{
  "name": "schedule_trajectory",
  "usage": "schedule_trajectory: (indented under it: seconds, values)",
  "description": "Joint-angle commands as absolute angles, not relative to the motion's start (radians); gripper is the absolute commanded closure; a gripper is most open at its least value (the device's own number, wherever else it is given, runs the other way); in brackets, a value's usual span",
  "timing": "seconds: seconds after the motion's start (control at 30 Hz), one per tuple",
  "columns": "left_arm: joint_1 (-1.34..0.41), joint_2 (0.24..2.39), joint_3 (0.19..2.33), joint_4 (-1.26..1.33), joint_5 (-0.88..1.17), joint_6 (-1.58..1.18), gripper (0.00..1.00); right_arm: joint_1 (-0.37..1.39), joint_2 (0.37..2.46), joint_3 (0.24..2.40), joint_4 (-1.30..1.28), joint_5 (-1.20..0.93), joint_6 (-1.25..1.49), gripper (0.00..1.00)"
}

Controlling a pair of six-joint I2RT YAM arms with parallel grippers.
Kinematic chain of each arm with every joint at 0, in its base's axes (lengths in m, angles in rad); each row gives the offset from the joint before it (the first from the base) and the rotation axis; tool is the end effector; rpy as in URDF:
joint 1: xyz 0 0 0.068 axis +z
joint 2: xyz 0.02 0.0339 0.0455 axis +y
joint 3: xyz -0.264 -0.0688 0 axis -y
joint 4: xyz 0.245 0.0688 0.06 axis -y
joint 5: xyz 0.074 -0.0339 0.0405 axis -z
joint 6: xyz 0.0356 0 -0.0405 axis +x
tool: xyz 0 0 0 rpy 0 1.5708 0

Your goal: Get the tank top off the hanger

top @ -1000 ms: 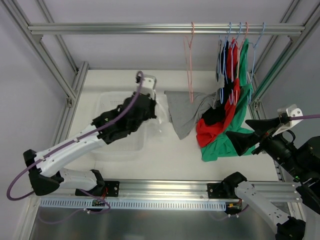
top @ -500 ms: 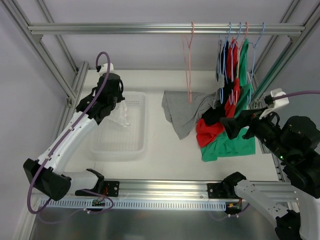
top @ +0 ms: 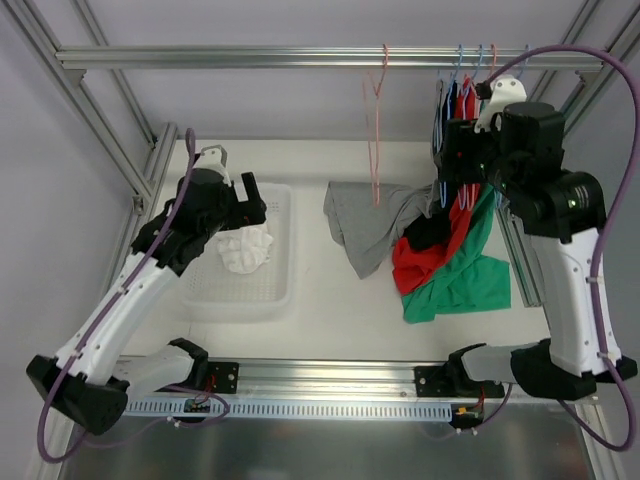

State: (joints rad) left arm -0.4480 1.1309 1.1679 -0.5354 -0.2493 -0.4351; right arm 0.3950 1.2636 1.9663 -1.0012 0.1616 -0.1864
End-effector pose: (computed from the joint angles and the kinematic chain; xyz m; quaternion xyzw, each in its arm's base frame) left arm 0.2251 -0.0984 0.3695 -0.0580 0.8534 -0.1200 0.5040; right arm 0.1800 0.0689 0.5372 -0.1839 0.7819 -0.0029 0.5957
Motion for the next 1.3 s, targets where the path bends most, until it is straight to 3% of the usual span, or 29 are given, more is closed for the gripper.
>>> schedule_trajectory:
  seconds: [0.0, 0.07, 0.23, 0.43, 0.73, 1.27]
  values:
    - [-0.474, 0.991, 1.135, -0.522, -0.074, -0.381, 0.01, 0.339, 1.334, 2.072, -1.029, 0.155, -0.242, 0.30]
    - [-0.492, 0.954, 1.108, -0.528, -0.046, -0.382, 0.01, 0.336, 1.414, 2.136, -1.029, 0.143, -0.250, 0.40]
    - [-0.506, 0.882, 1.080, -0.558, 0.089, -0.350, 0.01, 0.324, 1.540, 2.218, -1.023, 0.210, -0.261, 0.48]
    - [-0.532, 0.861, 1.062, -0.584, 0.084, -0.324, 0.01, 0.310, 1.629, 2.229, -0.954, 0.261, -0.262, 0.60]
    - [-0.584, 0.877, 1.081, -0.601, 0.086, -0.302, 0.01, 0.305, 1.651, 2.210, -0.848, 0.267, -0.218, 0.99]
    - [-0.632, 0.882, 1.117, -0.597, 0.147, -0.301, 0.01, 0.305, 1.390, 1.912, -0.497, -0.040, -0.103, 1.00]
